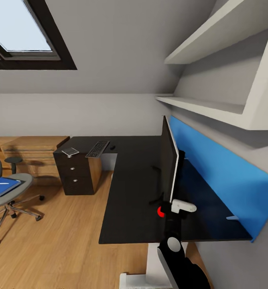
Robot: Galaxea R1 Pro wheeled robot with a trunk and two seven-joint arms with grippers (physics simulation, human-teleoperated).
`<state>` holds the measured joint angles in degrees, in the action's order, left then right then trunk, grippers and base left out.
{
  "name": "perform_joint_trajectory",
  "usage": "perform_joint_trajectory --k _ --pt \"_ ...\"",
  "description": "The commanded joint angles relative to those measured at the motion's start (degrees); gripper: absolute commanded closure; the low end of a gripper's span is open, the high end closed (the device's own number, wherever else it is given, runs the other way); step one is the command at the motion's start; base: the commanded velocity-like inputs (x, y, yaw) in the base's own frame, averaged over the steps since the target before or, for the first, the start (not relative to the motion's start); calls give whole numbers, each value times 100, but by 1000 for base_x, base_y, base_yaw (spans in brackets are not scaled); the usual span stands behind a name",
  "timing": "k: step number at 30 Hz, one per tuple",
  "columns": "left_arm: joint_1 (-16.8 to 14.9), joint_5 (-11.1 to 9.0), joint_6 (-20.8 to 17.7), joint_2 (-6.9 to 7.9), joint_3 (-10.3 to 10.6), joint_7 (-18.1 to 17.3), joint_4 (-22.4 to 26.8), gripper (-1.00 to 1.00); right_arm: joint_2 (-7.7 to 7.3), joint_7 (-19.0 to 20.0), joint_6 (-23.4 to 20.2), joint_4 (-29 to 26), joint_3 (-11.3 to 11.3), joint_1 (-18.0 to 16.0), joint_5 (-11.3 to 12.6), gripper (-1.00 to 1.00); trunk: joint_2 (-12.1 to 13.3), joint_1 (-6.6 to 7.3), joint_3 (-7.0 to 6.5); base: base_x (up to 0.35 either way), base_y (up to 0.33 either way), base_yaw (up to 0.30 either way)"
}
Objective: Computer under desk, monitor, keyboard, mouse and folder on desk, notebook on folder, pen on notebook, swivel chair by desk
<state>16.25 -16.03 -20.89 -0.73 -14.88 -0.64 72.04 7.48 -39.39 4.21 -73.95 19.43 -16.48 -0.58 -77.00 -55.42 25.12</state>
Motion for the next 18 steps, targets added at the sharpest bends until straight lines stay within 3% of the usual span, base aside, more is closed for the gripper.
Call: perform_joint_trajectory --k 1,14,18 --pt "1 -49 -38 -6 -15 -7 12 -100 -1 -28 17 6 8 -6 -3 -100 -3 0 5 -85 -190 0" --pt "1 -49 -38 -6 -15 -7 12 -100 -1 -19 19 12 8 -4 -3 -100 -3 0 5 -24 -217 0" --pt "1 -56 -38 -4 -15 -7 12 -100 -1 -17 19 11 8 -5 -3 -100 -3 0 5 0 -73 0"
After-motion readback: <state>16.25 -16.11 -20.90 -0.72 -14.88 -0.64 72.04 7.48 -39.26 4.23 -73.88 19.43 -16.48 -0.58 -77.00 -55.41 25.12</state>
